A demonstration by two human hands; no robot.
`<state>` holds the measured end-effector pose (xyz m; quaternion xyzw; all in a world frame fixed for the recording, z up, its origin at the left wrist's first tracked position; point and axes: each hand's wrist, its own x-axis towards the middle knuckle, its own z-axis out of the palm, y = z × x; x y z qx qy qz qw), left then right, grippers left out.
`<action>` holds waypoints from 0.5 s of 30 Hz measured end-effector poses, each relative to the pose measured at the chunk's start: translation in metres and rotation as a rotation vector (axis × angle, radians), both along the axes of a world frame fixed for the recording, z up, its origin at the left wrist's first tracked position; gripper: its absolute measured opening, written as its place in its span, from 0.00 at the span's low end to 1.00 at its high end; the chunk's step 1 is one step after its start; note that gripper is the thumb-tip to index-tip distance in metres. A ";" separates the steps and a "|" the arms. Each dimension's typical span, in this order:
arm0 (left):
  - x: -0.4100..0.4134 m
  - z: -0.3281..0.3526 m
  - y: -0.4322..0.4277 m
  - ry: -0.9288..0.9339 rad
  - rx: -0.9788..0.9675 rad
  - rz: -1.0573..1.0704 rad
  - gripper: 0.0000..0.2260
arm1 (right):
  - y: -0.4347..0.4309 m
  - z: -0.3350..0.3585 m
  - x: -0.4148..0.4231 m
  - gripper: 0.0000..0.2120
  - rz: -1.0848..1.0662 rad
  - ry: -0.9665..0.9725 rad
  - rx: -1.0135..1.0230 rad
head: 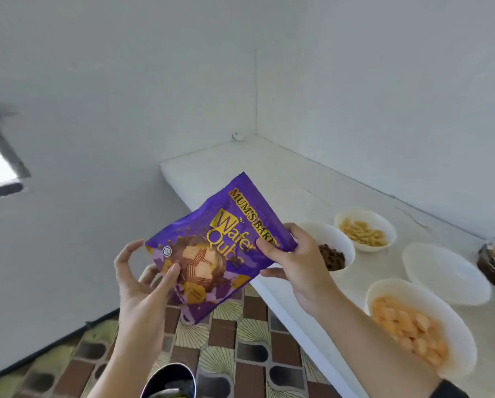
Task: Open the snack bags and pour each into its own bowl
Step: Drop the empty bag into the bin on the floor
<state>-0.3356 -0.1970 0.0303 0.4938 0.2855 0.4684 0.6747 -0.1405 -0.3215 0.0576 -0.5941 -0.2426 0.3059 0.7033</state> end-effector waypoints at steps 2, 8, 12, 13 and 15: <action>-0.027 0.001 0.038 0.089 0.045 -0.026 0.30 | 0.042 0.005 -0.011 0.17 -0.025 -0.071 0.017; -0.101 0.010 0.133 0.510 0.323 0.041 0.39 | 0.157 0.022 -0.054 0.18 0.129 -0.266 0.090; -0.128 0.008 0.180 0.505 0.389 -0.048 0.23 | 0.217 0.005 -0.086 0.16 0.361 -0.387 0.082; -0.131 0.003 0.190 0.490 0.373 -0.062 0.19 | 0.230 -0.004 -0.094 0.15 0.411 -0.430 0.069; -0.135 -0.013 0.209 0.528 0.379 -0.032 0.18 | 0.253 -0.027 -0.107 0.13 0.494 -0.498 0.030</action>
